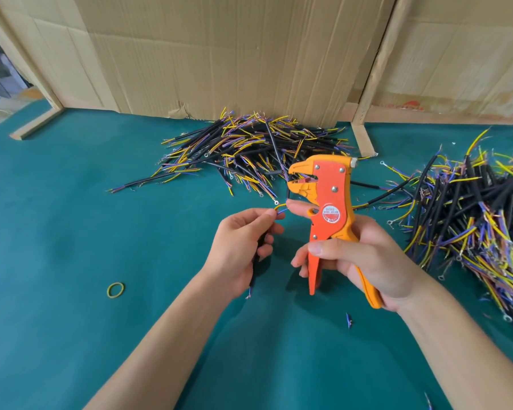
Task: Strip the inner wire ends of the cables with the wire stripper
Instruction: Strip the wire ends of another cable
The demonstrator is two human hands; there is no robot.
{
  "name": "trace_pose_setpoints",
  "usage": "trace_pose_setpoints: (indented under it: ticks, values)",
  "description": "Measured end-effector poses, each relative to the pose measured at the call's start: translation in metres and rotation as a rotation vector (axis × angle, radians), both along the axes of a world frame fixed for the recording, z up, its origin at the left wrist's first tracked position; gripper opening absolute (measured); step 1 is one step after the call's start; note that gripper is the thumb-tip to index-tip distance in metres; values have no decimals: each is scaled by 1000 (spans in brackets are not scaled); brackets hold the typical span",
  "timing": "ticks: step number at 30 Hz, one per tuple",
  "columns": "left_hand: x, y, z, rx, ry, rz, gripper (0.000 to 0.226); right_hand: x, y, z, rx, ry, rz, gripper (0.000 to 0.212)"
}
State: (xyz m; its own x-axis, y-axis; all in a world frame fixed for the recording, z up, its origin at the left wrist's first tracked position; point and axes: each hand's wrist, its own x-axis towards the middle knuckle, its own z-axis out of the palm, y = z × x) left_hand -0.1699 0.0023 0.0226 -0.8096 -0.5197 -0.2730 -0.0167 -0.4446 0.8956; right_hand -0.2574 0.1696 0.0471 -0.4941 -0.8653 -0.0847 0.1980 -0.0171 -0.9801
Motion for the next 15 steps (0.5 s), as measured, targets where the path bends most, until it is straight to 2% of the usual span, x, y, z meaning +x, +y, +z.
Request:
trace_pose_setpoints:
  ticks: [4,7,9,13,15]
  values:
    - [1,-1,1,77,78,-3,10,0,-1,2,7,-18,-12,53]
    - [1,1,1,14,132,16,10,-2,-2,0,-2,-111,-20,53]
    - [1,1,1,-106,135,55,12,-3,-3,-3,-17,-202,-17,55]
    - [1,0,-4,-474,98,127,12,-2,-3,-9,-38,-336,-13,51]
    - [1,-1,-5,-549,86,158,11,-3,-1,-11,-53,-378,-15,50]
